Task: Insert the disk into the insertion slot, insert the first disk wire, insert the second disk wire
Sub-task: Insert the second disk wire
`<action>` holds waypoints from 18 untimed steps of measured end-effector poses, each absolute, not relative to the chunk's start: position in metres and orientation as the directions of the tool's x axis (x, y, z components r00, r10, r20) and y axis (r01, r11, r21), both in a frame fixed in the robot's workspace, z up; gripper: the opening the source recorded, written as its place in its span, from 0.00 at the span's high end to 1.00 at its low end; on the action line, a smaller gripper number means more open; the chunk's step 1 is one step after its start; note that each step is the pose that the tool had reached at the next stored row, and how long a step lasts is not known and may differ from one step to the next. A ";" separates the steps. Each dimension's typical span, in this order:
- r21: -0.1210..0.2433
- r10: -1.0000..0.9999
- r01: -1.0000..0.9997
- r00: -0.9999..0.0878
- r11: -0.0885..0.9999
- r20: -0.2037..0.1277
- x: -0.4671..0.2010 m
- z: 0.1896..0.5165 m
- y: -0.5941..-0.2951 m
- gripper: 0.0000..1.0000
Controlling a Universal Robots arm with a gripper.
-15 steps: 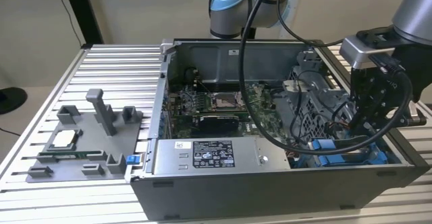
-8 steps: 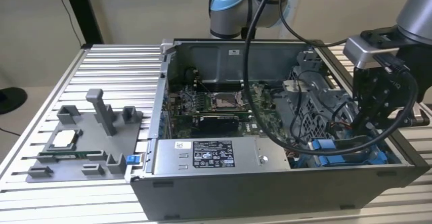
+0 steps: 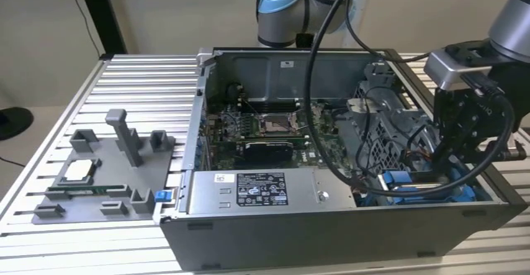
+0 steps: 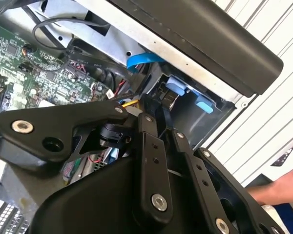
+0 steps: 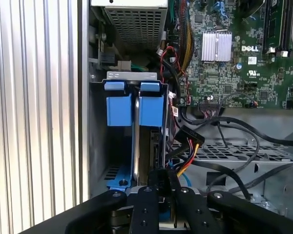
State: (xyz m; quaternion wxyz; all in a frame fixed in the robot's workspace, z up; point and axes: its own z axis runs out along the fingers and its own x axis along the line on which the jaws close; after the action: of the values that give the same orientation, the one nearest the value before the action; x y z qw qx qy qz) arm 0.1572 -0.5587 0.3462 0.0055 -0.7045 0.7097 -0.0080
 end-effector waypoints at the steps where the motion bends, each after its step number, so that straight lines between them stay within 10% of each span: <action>1: -0.017 -1.000 -1.000 -0.012 0.011 0.003 0.157 0.345 -0.559 1.00; 18: 0.001 -0.994 -0.994 -0.108 0.108 0.005 0.159 0.335 -0.559 1.00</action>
State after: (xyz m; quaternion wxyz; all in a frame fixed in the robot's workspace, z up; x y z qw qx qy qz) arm 0.1588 -0.5592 0.3345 -0.0020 -0.6680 0.7442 -0.0013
